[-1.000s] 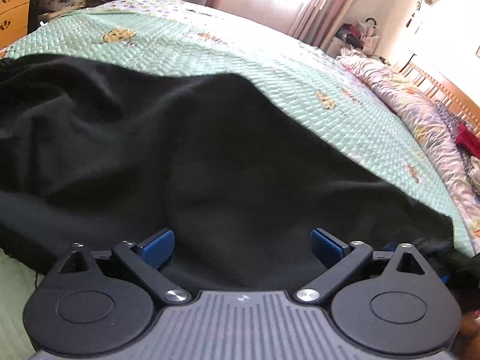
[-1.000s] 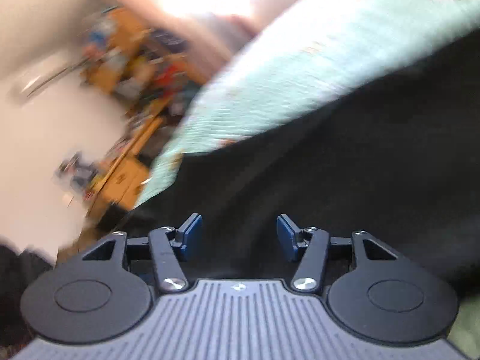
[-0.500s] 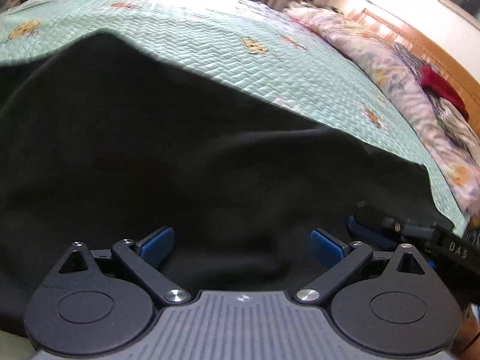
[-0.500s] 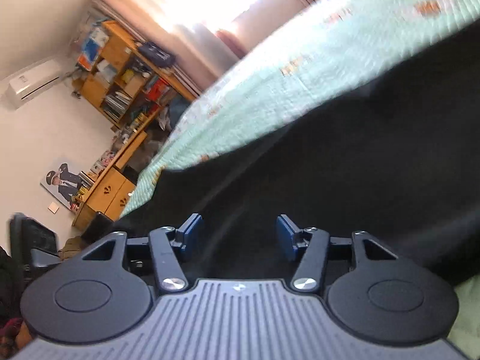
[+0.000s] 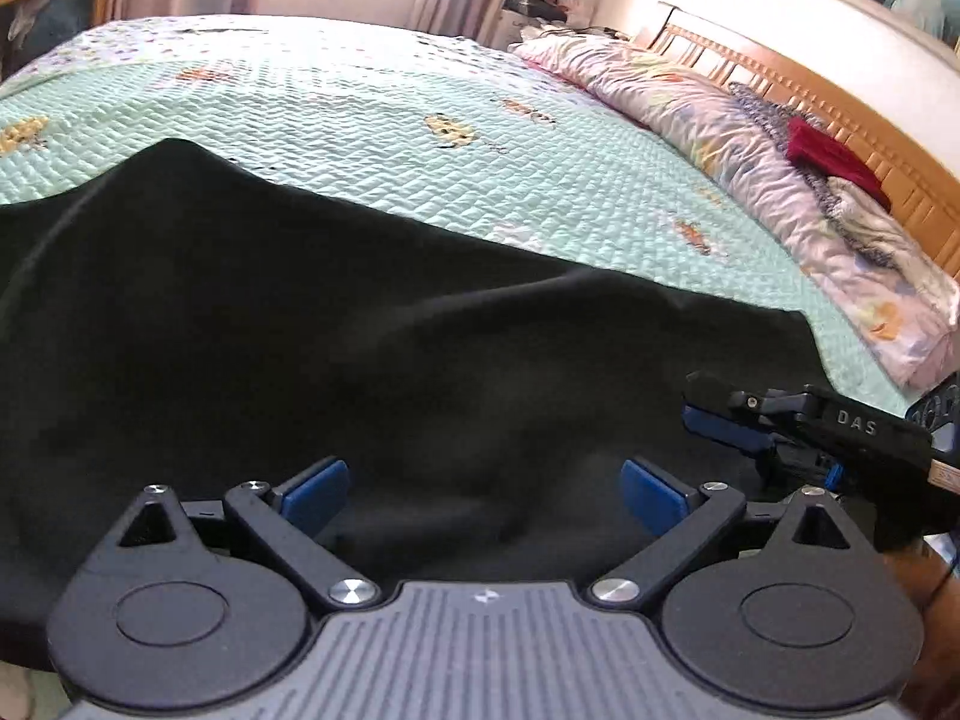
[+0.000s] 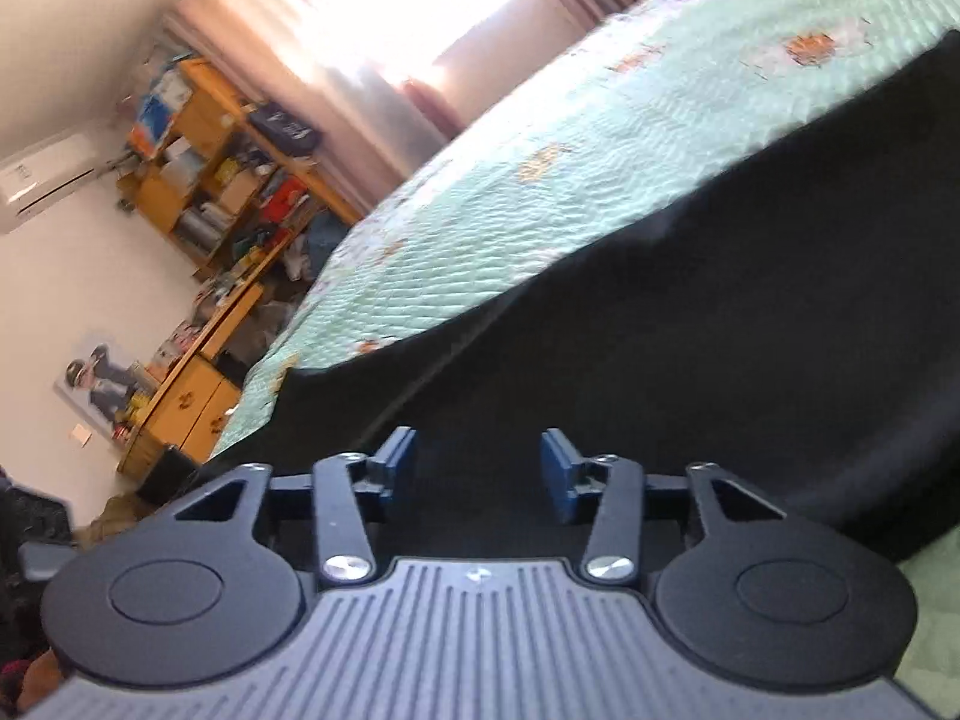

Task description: Fold clothes

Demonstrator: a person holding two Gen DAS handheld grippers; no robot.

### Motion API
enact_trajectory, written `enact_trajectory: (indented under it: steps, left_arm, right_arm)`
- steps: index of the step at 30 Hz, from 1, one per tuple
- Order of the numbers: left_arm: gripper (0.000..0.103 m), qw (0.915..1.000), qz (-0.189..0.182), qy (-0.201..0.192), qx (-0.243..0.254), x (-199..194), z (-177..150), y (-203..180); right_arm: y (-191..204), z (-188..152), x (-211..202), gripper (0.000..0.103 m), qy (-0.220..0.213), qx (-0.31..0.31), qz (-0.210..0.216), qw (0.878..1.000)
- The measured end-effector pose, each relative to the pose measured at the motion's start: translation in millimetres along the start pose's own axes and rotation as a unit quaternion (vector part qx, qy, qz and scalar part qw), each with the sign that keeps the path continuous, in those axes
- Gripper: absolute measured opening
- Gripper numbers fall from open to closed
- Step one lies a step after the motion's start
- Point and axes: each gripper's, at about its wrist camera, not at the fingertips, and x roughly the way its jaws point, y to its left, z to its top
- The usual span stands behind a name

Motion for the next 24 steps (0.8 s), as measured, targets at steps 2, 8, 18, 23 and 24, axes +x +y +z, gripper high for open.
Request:
enact_trajectory:
  steps: [2, 8, 18, 23, 24]
  left_arm:
    - [0.098, 0.9993, 0.022, 0.011, -0.029, 2, -2, 15]
    - [0.096, 0.9954, 0.052, 0.012, -0.079, -10, -5, 42]
    - [0.097, 0.9901, 0.086, -0.024, -0.108, -34, 1, 66]
    - [0.100, 0.9886, 0.097, -0.013, -0.114, -26, -4, 78]
    - [0.102, 0.9892, 0.098, -0.011, -0.108, -25, -4, 76]
  right_arm:
    - [-20, -2, -2, 0.033, -0.001, 0.029, 0.005, 1.000]
    - [-35, 2, -26, 0.023, -0.025, 0.062, -0.018, 0.998]
    - [26, -2, 3, 0.054, 0.010, -0.026, 0.034, 0.999]
    - [19, -15, 24, 0.055, 0.046, -0.017, 0.043, 0.998]
    - [17, -15, 20, 0.054, 0.044, -0.014, 0.046, 0.998]
